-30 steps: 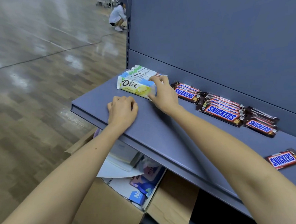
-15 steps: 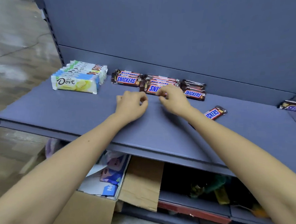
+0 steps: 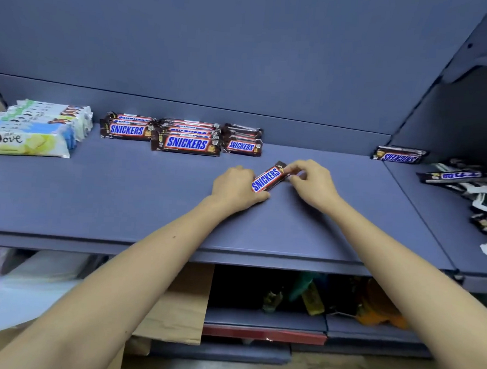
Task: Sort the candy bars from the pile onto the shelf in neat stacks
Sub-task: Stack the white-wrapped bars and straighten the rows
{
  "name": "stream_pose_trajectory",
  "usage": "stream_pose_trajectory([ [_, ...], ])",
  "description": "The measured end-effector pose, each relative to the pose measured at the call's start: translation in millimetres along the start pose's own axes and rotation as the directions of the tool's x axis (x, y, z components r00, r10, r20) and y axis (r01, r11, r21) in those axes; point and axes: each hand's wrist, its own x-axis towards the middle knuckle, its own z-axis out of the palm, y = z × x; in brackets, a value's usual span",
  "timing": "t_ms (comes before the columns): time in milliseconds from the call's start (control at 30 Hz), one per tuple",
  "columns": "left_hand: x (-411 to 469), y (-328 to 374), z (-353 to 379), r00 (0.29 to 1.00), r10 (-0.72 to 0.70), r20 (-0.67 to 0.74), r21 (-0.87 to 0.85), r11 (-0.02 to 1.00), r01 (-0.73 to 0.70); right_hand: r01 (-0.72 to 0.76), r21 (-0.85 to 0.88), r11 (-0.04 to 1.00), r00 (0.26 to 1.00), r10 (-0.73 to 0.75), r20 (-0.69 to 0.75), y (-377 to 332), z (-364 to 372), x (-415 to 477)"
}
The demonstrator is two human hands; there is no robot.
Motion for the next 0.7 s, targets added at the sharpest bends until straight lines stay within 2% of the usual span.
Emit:
stream_pose_trajectory([
  [100,-1.9,-7.5,-4.0,1.000,0.018,0.015,-0.066,0.998,-0.017,-0.005,0.097,0.995,1.000,0.006,-0.010,4.7,0.8,-1.3],
  [233,-11.2,-25.7,-13.0,0.989,0.149,-0.003,-0.064,0.987,-0.148,0.149,0.098,0.984,0.989,-0.149,-0.013,2.7,7.2,-2.0],
  [400,-23.3,-39.5,-19.3,0.963,0.219,-0.157,-0.051,0.972,-0.230,0.337,0.037,0.941,0.929,-0.339,0.149,-8.4,9.0,2.1],
  [533,-30.8,-47.1,-17.5,0.937,0.226,-0.266,-0.043,0.968,-0.246,0.333,0.071,0.940,0.924,-0.341,0.171,-12.7,16.1,5.7],
  [700,-37.4,-60.2,-21.0,0.900,0.229,-0.370,-0.051,0.963,-0.266,0.229,0.269,0.936,0.956,-0.268,0.119,-16.9,19.2,13.4],
])
